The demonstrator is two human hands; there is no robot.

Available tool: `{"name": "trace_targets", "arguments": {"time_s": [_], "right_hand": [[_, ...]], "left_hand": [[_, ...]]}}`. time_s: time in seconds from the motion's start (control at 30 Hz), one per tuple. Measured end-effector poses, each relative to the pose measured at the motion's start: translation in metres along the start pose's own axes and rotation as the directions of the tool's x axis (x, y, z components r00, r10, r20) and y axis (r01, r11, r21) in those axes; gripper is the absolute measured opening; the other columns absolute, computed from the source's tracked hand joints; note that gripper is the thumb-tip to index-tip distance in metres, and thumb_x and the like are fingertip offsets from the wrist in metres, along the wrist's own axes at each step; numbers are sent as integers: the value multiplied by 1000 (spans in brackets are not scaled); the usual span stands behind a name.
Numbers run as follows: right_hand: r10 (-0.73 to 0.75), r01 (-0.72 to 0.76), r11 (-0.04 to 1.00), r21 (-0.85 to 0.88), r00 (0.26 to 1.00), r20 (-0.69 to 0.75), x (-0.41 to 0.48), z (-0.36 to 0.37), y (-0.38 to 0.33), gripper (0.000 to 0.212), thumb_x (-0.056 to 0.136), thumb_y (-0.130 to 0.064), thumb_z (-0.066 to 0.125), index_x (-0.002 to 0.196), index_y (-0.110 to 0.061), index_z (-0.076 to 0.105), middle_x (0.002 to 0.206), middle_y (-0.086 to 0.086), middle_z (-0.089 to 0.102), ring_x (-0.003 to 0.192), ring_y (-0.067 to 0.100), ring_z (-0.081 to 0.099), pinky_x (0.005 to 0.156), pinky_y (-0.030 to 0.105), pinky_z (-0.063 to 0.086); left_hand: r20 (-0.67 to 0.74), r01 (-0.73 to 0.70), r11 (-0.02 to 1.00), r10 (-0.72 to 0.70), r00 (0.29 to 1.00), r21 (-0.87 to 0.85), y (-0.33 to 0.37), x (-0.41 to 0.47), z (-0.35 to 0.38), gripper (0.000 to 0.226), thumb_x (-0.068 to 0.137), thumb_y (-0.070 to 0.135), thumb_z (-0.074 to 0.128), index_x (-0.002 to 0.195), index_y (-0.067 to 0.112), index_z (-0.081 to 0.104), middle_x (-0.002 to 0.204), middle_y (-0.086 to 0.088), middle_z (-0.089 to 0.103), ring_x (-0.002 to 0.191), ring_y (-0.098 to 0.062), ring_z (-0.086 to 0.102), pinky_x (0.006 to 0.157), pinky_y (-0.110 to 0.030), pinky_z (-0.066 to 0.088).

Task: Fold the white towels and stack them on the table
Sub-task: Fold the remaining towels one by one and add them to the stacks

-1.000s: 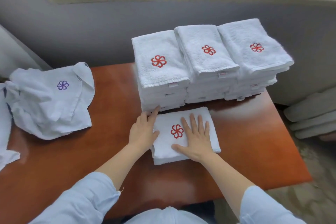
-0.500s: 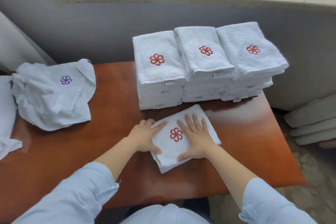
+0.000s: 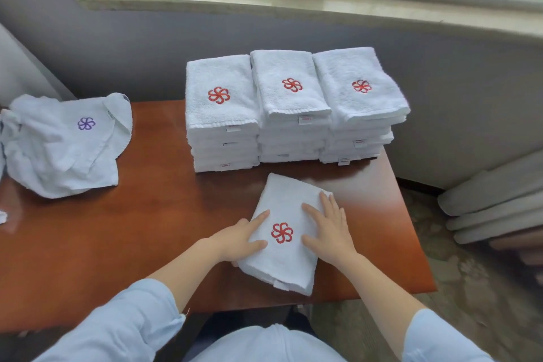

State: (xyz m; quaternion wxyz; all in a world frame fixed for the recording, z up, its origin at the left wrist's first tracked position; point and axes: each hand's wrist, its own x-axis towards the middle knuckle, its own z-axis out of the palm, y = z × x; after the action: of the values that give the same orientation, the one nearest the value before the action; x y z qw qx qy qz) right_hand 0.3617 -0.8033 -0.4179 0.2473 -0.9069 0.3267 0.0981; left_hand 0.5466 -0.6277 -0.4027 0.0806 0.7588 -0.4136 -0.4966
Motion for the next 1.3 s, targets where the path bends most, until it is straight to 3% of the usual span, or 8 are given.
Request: {"name": "trace_targets", "arguments": {"time_s": [0.1,0.23,0.4,0.57,0.7,0.97,1.1,1.3], "right_hand": [[113,-113,984,136,994,12,-6,-2,15,70,89,-35,61,150,-40,28,165,-6,-10,152,23,-8,122,45,11],[164,-184,926,330,983,86,-10,-10,32,69,93,-24,60,152,-37,28,159,-2,22,143,24,27,109,43,39],[173,-233,778,584,972,159,-12,-19,41,68,92,-8,59,152,-27,33,149,4,28,133,23,37,109,37,41],[151,-273,667,693,961,233,-15,-25,44,70,90,-3,60,152,-26,34,145,1,29,124,20,41,110,40,42],[99,-308,591,746,945,311,-17,-26,50,75,91,0,60,154,-27,30,145,-3,41,120,20,50,97,38,52],[41,-261,664,701,949,314,-21,-26,57,86,84,2,66,150,-38,29,147,-4,34,127,24,46,100,42,53],[-5,-178,674,717,970,245,-20,-34,46,82,84,1,67,145,-43,33,146,-7,35,123,16,47,79,21,56],[-111,-36,607,794,985,129,-16,-57,13,86,73,2,57,143,-44,41,140,1,46,108,18,63,81,32,59]], "left_hand": [[54,28,986,-20,998,-164,16,3,14,76,101,46,46,150,51,-12,145,9,38,111,-16,56,75,-29,61],[29,32,981,-27,999,-191,28,8,33,79,100,41,52,152,47,-6,152,14,32,124,-11,48,94,-26,52],[-142,25,943,-76,987,-332,33,18,41,73,94,24,66,152,39,25,146,7,39,118,-13,49,106,-36,45],[-109,89,733,-218,970,-674,44,21,40,57,94,8,62,141,35,45,132,7,49,117,-17,53,99,-41,50],[-114,75,615,-263,958,-785,47,22,38,39,99,9,51,130,33,55,126,6,55,112,-16,55,102,-43,47],[-211,3,795,-165,963,-607,39,17,45,52,95,10,62,130,46,52,130,14,49,109,-7,54,92,-27,53],[-272,-65,823,-111,956,-564,41,4,42,63,92,13,67,133,53,40,131,19,43,107,-5,53,74,-13,53],[-503,-198,871,-64,862,-450,43,-30,18,73,83,12,61,132,59,35,133,13,37,117,-6,45,77,-10,45]]}}
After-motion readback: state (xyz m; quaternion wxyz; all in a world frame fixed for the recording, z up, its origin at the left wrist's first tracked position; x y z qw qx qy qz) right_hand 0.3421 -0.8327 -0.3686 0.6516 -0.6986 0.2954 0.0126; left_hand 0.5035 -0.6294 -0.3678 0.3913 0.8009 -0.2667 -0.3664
